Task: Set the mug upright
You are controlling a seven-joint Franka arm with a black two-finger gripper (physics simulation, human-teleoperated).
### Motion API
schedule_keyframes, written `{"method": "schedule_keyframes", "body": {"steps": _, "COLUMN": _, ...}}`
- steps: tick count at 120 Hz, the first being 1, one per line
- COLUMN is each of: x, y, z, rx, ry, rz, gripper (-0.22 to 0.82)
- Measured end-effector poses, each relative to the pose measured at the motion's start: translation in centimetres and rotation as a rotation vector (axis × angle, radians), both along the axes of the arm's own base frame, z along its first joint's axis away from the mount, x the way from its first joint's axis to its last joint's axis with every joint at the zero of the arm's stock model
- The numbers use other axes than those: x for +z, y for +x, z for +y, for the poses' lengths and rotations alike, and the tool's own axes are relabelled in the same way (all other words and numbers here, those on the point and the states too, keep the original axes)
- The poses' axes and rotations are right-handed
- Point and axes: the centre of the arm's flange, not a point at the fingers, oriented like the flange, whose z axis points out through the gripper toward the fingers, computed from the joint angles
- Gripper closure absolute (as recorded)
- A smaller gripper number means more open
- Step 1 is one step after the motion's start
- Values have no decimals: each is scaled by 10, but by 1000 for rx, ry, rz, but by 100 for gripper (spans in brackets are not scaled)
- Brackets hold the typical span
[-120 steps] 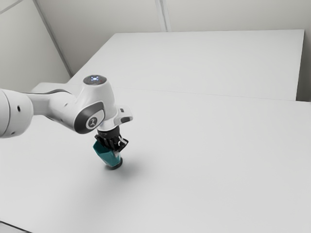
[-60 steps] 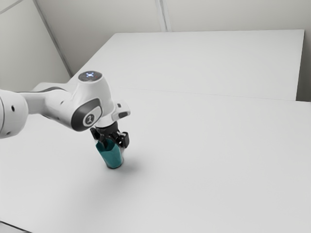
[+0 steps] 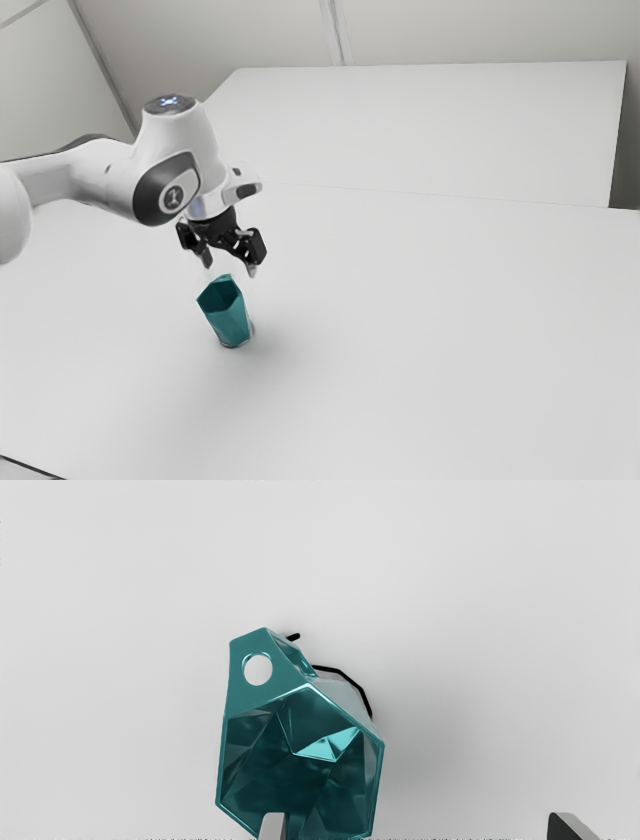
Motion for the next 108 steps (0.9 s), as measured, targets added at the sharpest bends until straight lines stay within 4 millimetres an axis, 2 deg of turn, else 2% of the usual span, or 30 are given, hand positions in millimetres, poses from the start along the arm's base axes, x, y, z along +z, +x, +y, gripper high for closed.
{"method": "schedule_keyframes", "body": {"steps": 39, "x": 55, "y": 27, "z": -5, "rx": 29, "ry": -47, "rz": 43, "gripper": 2}}
{"method": "schedule_keyframes", "body": {"steps": 63, "x": 98, "y": 46, "z": -5, "rx": 36, "ry": -60, "rz": 48, "gripper": 2}}
{"method": "schedule_keyframes", "body": {"steps": 90, "x": 141, "y": 49, "z": -2, "rx": 46, "ry": -62, "rz": 55, "gripper": 2}}
{"method": "schedule_keyframes", "body": {"steps": 108, "x": 158, "y": 48, "z": 2, "rx": 54, "ry": -60, "rz": 70, "gripper": 2}}
